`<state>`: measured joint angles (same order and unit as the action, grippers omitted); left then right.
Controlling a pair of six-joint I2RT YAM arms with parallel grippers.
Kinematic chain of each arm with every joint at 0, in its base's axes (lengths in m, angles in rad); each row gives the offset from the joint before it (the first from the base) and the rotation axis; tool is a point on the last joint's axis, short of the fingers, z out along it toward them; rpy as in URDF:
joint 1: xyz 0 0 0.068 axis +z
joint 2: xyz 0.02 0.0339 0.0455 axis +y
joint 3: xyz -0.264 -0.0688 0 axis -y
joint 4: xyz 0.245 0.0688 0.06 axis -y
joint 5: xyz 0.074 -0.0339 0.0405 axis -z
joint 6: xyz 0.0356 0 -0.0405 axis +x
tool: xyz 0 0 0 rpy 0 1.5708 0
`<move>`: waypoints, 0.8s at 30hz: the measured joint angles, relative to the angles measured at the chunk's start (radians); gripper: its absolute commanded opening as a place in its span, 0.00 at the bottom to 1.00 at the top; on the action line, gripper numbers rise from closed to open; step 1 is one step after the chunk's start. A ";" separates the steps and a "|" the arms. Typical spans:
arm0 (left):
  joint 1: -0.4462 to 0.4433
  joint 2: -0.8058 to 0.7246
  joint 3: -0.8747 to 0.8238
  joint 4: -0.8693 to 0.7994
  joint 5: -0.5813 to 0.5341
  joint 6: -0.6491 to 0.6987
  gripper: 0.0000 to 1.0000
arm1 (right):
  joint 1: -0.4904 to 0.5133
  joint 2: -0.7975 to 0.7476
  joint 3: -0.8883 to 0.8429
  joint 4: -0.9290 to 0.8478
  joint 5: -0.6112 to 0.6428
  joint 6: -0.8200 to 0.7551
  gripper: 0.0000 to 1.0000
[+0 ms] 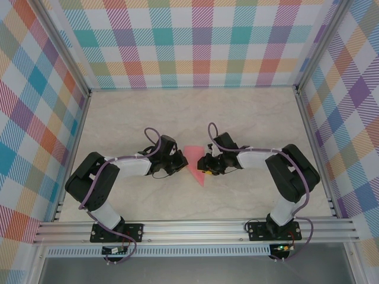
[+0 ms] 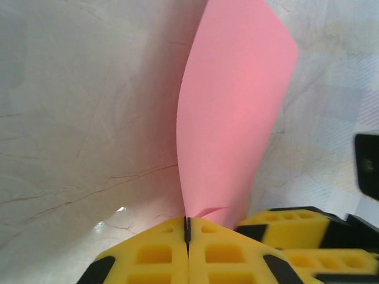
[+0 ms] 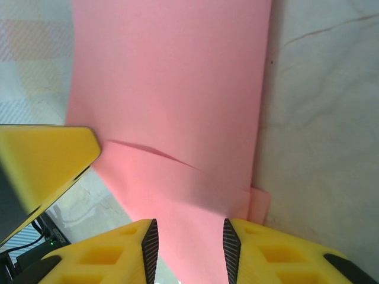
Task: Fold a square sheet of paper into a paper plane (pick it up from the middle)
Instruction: Fold the wing for the fifth time at the center of the table.
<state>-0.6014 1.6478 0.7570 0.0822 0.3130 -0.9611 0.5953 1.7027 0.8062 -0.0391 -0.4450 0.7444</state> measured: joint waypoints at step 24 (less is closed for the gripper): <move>-0.053 0.000 0.073 -0.117 -0.037 0.004 0.00 | 0.152 -0.369 -0.292 0.138 0.233 -0.514 0.51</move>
<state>-0.6540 1.6474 0.8299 -0.0353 0.2756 -0.9573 0.7471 1.3342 0.5144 0.0994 -0.2123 0.2302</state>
